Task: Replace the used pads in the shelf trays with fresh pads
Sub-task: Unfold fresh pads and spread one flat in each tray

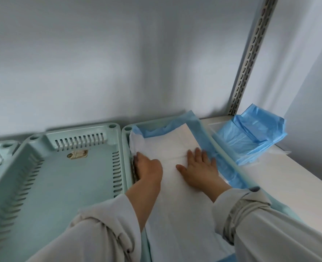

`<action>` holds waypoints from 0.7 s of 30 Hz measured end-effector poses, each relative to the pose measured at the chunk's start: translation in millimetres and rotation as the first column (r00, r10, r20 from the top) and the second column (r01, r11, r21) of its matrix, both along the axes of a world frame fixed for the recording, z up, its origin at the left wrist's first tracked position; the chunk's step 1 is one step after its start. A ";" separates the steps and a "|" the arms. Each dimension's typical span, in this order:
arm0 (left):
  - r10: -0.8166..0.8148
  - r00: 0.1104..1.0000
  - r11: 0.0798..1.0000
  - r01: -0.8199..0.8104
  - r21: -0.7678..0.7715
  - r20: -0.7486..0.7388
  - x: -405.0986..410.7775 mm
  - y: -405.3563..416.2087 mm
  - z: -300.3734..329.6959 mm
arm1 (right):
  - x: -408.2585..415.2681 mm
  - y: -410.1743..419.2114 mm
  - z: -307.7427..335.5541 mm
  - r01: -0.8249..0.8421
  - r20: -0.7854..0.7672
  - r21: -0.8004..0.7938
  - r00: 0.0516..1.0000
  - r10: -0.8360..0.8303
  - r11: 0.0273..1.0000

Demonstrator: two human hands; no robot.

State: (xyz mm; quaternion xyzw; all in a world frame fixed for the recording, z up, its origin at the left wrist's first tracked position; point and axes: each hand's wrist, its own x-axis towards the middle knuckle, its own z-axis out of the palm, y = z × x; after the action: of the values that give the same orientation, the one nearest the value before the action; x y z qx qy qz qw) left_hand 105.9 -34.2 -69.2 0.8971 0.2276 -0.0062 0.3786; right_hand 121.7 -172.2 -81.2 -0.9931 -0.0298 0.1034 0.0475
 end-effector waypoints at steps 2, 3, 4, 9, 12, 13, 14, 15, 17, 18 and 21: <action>-0.069 0.994 0.998 0.070 -0.007 0.090 7.4 -0.7 4.5 | 5.4 16.7 7.3 -0.124 0.070 -0.020 0.990 0.125 0.992; -0.136 0.985 0.990 0.133 0.039 0.104 10.3 -1.1 10.3 | 9.8 23.5 9.1 -0.211 0.089 -0.022 0.973 0.212 0.977; -0.197 0.974 0.978 0.188 0.088 0.115 15.1 2.0 10.5 | 13.7 31.4 10.7 -0.302 0.092 -0.028 0.949 0.303 0.953; -0.232 0.973 0.948 0.230 0.218 -0.019 47.1 23.7 9.9 | 31.5 56.1 11.7 -0.508 0.038 -0.058 0.859 0.510 0.860; -0.253 0.958 0.903 0.285 0.321 -0.138 48.1 27.0 8.6 | 43.3 46.1 3.9 -0.485 -0.013 0.000 0.874 0.485 0.874; -0.207 0.968 0.940 0.237 0.247 -0.140 44.3 25.4 9.2 | 46.2 37.6 -0.7 -0.446 -0.008 0.014 0.895 0.446 0.895; -0.148 0.984 0.977 0.161 0.139 -0.100 45.2 24.6 7.1 | 48.9 27.5 -6.3 -0.365 0.010 0.032 0.931 0.365 0.930; -0.086 0.991 0.995 0.090 0.041 -0.099 45.2 25.3 12.5 | 50.5 16.9 -11.3 -0.254 0.038 0.051 0.967 0.252 0.966; -0.142 0.971 0.961 0.182 0.208 -0.194 40.2 27.2 23.6 | 49.0 1.1 -16.4 -0.057 0.072 0.087 0.996 0.051 0.995; -0.212 0.950 0.881 0.287 0.375 -0.230 43.8 27.3 23.2 | 48.7 -1.8 -16.0 -0.018 0.070 0.087 0.998 0.011 0.996; -0.172 0.961 0.919 0.236 0.315 -0.217 50.8 23.2 15.9 | 52.9 4.9 -6.6 -0.024 0.050 0.053 0.999 0.021 0.998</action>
State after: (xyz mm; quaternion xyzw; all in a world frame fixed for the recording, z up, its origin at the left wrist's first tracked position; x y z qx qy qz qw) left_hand 156.7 -11.0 -53.2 0.9631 0.1643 -0.0900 0.1934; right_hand 174.5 -167.3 -87.8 -0.9933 -0.0449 0.0785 0.0720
